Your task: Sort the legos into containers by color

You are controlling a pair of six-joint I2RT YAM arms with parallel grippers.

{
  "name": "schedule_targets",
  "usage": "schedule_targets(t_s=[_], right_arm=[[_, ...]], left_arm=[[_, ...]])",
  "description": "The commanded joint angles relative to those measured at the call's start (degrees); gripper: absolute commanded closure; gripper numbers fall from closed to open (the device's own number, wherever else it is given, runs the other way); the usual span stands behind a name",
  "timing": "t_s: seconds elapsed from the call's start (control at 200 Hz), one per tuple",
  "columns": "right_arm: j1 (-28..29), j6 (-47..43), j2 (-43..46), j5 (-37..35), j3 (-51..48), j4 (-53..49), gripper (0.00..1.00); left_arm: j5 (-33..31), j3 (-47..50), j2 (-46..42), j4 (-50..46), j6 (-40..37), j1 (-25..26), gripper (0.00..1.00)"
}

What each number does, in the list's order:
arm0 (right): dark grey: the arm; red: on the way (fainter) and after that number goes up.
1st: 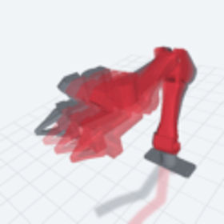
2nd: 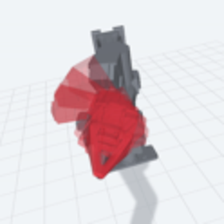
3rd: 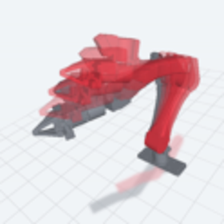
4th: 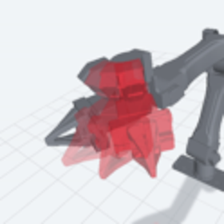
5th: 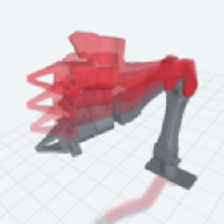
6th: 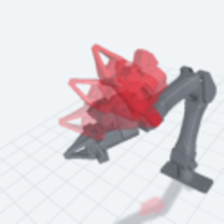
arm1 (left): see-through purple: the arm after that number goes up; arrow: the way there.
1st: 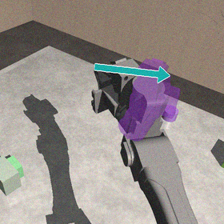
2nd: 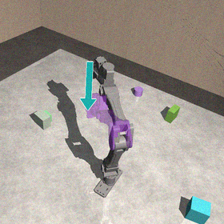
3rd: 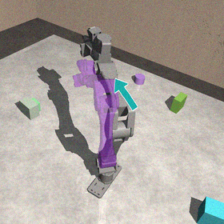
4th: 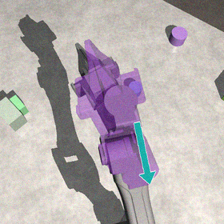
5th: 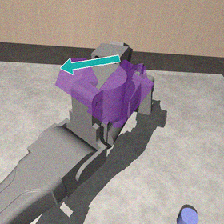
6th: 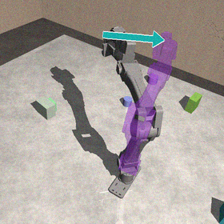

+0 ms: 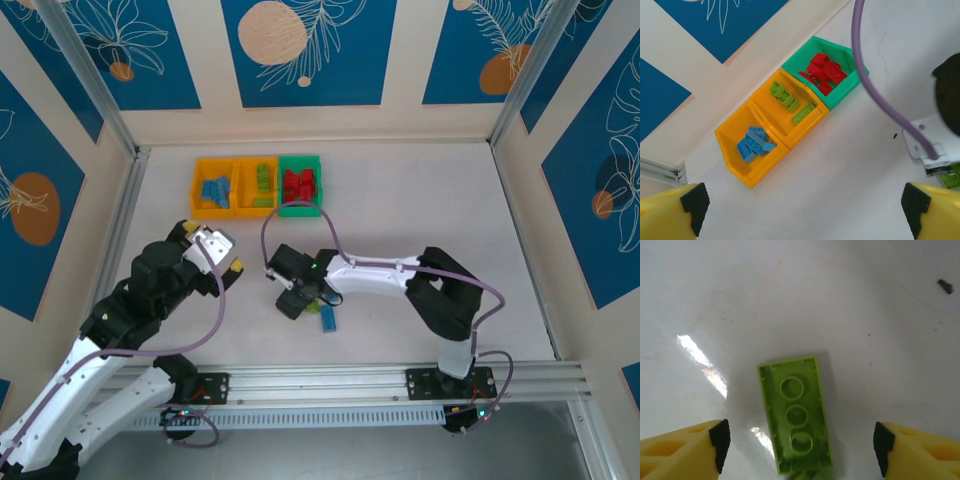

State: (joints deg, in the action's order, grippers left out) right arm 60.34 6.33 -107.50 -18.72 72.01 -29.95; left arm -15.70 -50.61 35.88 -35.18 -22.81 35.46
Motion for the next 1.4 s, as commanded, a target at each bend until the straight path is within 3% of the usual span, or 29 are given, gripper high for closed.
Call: schedule_targets(t_s=[0.0,0.43,0.56,0.67,0.8,1.125,1.3,1.395], right_arm=[[-0.43,-1.46,-3.06,4.11,4.30,-2.28,0.22],[-0.52,1.06,-5.13,0.79,4.46,-3.25,0.64],[-1.35,3.04,2.80,2.41,3.71,1.61,0.68],[-3.63,4.39,9.39,3.25,2.99,12.19,0.70],[-6.09,4.83,9.75,-1.79,4.55,23.77,0.70],[-12.62,4.68,-13.28,-4.06,30.08,27.33,0.73],[-15.45,6.41,-31.38,-1.30,56.07,9.92,0.74],[-15.36,5.01,-42.02,-0.53,73.84,-1.55,0.66]], left_arm=[[-0.27,0.90,-0.11,1.69,-0.88,-0.66,0.00],[0.24,0.88,0.03,1.60,-0.92,-0.69,0.00],[0.30,0.91,-0.19,1.69,-0.87,-0.69,0.00],[0.46,0.90,-0.11,1.78,-0.90,-0.66,0.00],[-0.04,1.04,-0.06,1.77,-1.07,-0.66,0.00],[0.06,1.69,0.32,2.31,-1.37,-0.72,0.00],[0.36,1.83,0.85,2.29,-1.45,-0.70,0.00],[0.31,1.90,0.95,2.37,-1.51,-0.72,0.00]])
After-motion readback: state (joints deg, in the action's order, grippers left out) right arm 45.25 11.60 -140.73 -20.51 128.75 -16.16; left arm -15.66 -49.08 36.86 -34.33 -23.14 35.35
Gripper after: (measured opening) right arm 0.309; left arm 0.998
